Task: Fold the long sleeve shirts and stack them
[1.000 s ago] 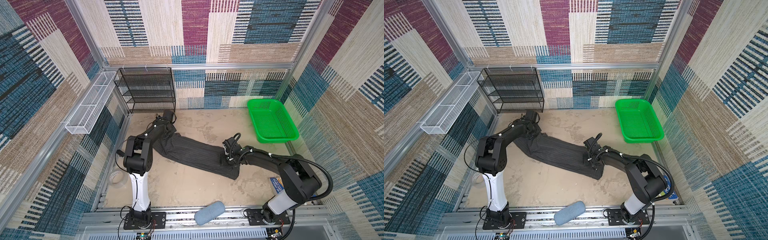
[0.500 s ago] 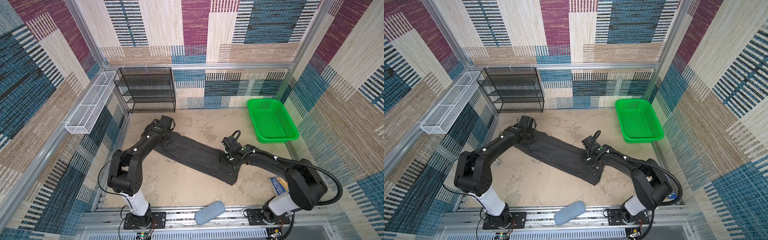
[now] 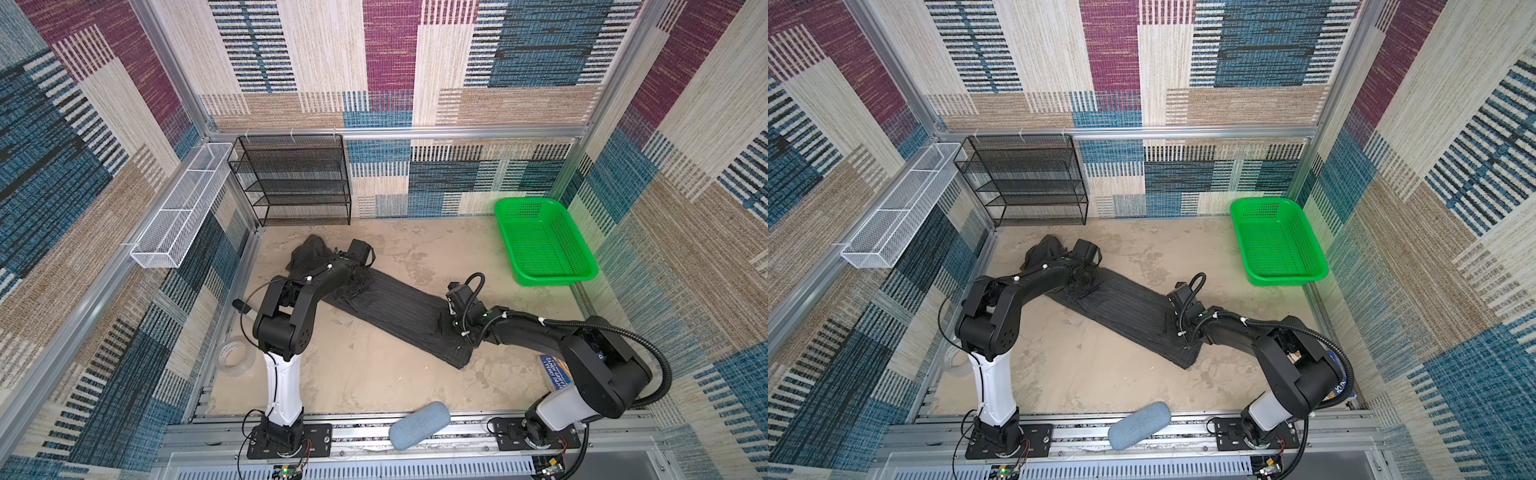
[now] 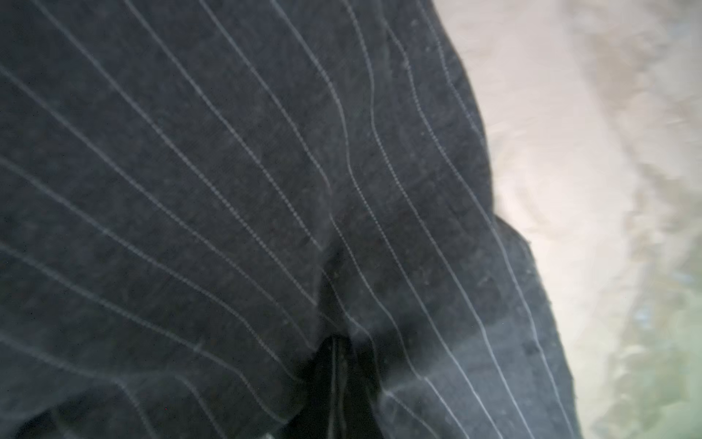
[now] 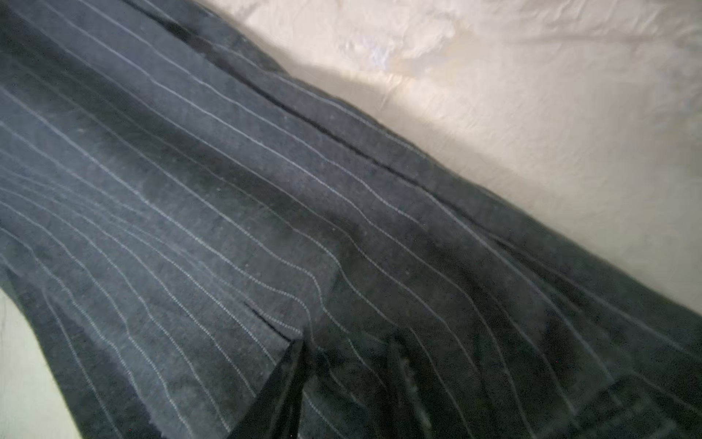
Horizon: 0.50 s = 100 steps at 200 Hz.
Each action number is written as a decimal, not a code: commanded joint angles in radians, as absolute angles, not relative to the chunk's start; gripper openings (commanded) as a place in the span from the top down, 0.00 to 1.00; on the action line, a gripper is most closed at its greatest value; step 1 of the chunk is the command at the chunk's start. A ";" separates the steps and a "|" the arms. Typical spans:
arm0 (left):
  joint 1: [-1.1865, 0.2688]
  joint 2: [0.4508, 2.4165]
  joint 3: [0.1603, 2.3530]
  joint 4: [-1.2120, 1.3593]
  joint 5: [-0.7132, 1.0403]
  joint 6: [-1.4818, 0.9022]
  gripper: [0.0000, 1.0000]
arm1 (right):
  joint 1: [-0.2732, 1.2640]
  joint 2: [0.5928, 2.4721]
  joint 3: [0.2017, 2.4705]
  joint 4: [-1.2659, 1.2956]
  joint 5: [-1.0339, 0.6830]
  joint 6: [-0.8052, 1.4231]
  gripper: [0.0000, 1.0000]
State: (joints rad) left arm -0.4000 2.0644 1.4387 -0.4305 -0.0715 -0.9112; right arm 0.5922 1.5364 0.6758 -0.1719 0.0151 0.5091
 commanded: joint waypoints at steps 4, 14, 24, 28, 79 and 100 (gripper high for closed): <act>-0.444 2.144 1.550 -0.466 -0.024 -0.861 0.98 | 0.610 1.518 0.611 -0.310 -0.050 0.620 0.61; -0.463 2.178 1.604 -0.475 -0.017 -0.854 0.98 | 0.621 1.499 0.595 -0.311 -0.050 0.649 0.61; -0.484 2.207 1.658 -0.481 -0.012 -0.845 0.98 | 0.637 1.480 0.579 -0.313 -0.049 0.677 0.61; -0.493 2.220 1.678 -0.485 -0.010 -0.842 0.98 | 0.643 1.470 0.574 -0.314 -0.049 0.688 0.61; -0.577 2.332 1.911 -0.538 -0.004 -0.768 0.98 | 0.718 1.363 0.525 -0.374 -0.048 0.808 0.61; -0.580 2.378 1.994 -0.541 0.000 -0.716 0.98 | 0.761 1.325 0.516 -0.398 -0.052 0.847 0.61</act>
State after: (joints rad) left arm -0.5812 2.3371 1.9194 -0.5133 -0.0055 -0.8070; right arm 0.7269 1.3453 0.5335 -0.1959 -0.0040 0.7601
